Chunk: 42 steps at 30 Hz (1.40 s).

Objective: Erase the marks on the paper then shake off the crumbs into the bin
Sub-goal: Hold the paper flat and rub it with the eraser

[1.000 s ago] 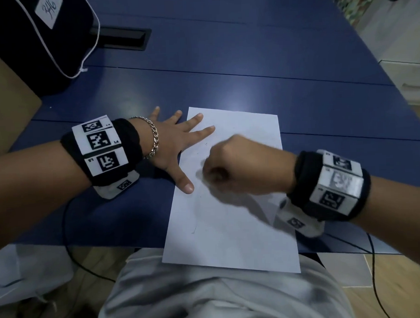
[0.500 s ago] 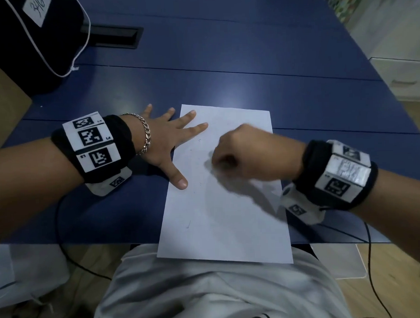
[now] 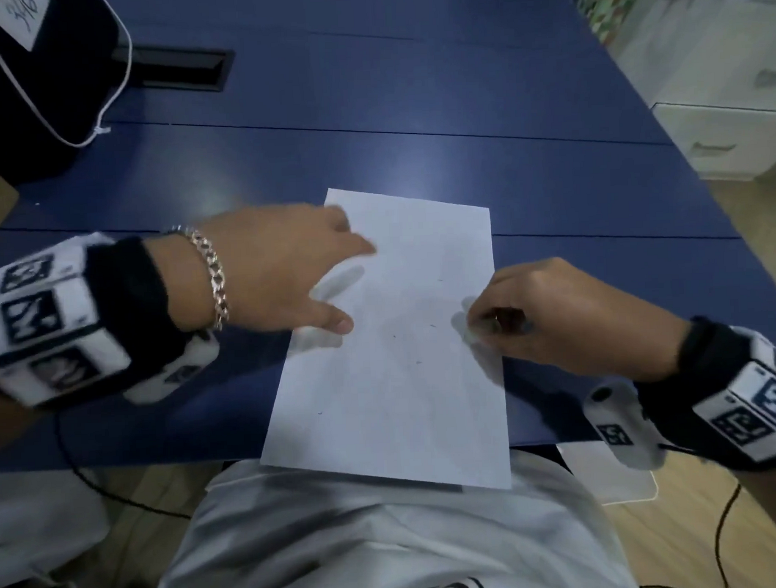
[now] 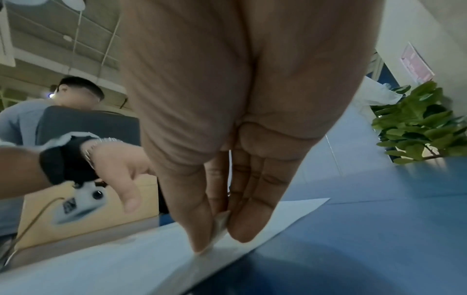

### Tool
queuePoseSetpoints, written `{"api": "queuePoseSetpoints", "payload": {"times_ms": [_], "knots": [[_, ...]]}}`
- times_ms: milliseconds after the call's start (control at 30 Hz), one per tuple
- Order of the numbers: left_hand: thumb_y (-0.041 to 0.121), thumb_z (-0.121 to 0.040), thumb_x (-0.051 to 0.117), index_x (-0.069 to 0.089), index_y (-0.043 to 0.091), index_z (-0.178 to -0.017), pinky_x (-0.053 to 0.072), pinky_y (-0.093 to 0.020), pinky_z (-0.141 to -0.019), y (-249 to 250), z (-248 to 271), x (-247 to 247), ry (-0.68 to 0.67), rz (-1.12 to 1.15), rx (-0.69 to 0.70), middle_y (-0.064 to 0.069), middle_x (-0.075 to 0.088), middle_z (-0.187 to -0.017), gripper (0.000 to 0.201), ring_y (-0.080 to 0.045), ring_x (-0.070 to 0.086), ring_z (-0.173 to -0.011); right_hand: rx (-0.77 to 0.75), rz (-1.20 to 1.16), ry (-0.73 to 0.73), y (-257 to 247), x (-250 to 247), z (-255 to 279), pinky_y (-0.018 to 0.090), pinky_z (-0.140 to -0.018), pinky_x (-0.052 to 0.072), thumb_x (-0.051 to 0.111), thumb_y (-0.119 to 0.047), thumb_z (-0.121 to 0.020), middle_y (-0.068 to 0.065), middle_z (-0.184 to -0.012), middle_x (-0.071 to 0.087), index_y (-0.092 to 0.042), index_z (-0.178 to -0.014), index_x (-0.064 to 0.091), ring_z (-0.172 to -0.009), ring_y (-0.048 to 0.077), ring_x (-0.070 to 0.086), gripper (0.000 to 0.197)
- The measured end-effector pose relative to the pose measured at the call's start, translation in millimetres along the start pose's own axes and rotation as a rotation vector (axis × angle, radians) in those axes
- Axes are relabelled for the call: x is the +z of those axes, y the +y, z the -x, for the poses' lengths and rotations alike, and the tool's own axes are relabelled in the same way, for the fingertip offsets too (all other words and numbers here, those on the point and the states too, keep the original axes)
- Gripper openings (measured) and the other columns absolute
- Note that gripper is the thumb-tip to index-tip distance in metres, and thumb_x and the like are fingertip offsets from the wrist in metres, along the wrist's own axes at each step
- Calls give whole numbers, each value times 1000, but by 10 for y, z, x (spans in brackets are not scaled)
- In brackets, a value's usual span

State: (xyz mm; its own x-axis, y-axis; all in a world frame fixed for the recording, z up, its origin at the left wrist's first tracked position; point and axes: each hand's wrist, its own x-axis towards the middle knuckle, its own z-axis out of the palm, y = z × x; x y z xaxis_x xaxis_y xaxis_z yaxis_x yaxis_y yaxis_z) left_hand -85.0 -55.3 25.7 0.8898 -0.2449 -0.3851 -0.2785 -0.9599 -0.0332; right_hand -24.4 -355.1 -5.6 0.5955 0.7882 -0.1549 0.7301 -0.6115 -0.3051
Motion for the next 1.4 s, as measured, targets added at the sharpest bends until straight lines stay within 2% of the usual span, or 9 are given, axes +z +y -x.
{"api": "queuePoseSetpoints", "payload": {"times_ms": [67, 133, 267, 533, 700, 900, 1067, 1200, 1400], "knots": [[80, -87, 50, 46, 46, -138, 51, -37, -91, 235, 185, 46, -145, -18, -1, 15, 47, -139, 61, -17, 56, -119, 0, -13, 12, -11, 54, 48, 17, -67, 46, 65, -33, -94, -13, -86, 63, -28, -92, 73, -75, 5, 59, 10], [76, -92, 43, 49, 42, -130, 52, -39, -90, 401, 310, 147, -261, -14, 4, 15, 48, -131, 51, -18, 59, -109, 7, -26, 29, -30, 88, 84, 20, -67, 47, 67, -28, -94, -13, -86, 61, -27, -89, 72, -74, 6, 58, 7], [52, -107, 28, 33, 37, -154, 22, -61, -123, 389, 156, 237, -223, -53, 7, 7, 38, -156, 49, -21, 47, -141, -8, -36, 32, -85, 141, 168, 23, -65, 49, 68, -25, -95, -14, -83, 56, -29, -85, 69, -70, 5, 56, 10], [32, -110, 25, 6, 47, -164, -3, -68, -124, 354, -420, 186, -138, -67, 65, 3, -10, -175, 59, -37, -8, -160, -76, -55, 19, -202, 224, 222, 28, -67, 50, 65, -28, -97, -12, -83, 54, -27, -83, 65, -70, 11, 55, 14], [49, -108, 30, 0, 43, -165, -6, -58, -127, 334, -351, 185, -63, 31, 50, 2, -21, -173, 65, -31, -17, -159, -63, -62, -4, -188, 227, 272, 27, -71, 52, 65, -29, -97, -14, -86, 57, -28, -92, 70, -73, 7, 58, 7], [97, -67, 55, -33, 50, -153, -8, -58, -127, 280, -41, 375, -212, 98, 44, 13, -37, -165, 132, -27, -27, -156, -65, -49, -39, -138, -66, 102, 17, -76, 49, 71, -29, -94, -15, -94, 66, -32, -105, 75, -80, 3, 63, 12], [101, -52, 63, -34, 54, -150, -14, -69, -120, 240, -233, 507, -220, 35, 75, 11, -43, -163, 146, -34, -32, -154, -259, 37, -96, -376, 16, -265, 28, -75, 50, 68, -24, -91, -8, -86, 65, -25, -92, 73, -74, 10, 58, 5], [102, -49, 63, -37, 55, -147, -12, -73, -119, 220, -262, 544, -236, 27, 71, 12, -45, -161, 148, -34, -32, -154, -221, 43, -67, -366, 49, -450, 36, -71, 50, 64, -22, -88, -4, -78, 61, -19, -77, 66, -70, 15, 57, 11], [102, -45, 64, -39, 58, -145, -13, -76, -116, 231, -274, 542, -244, 26, 54, 13, -47, -160, 150, -36, -33, -153, -313, -2, -309, -435, 40, -369, 28, -71, 54, 68, -31, -83, -8, -81, 69, -26, -89, 76, -71, 11, 63, 10]]}}
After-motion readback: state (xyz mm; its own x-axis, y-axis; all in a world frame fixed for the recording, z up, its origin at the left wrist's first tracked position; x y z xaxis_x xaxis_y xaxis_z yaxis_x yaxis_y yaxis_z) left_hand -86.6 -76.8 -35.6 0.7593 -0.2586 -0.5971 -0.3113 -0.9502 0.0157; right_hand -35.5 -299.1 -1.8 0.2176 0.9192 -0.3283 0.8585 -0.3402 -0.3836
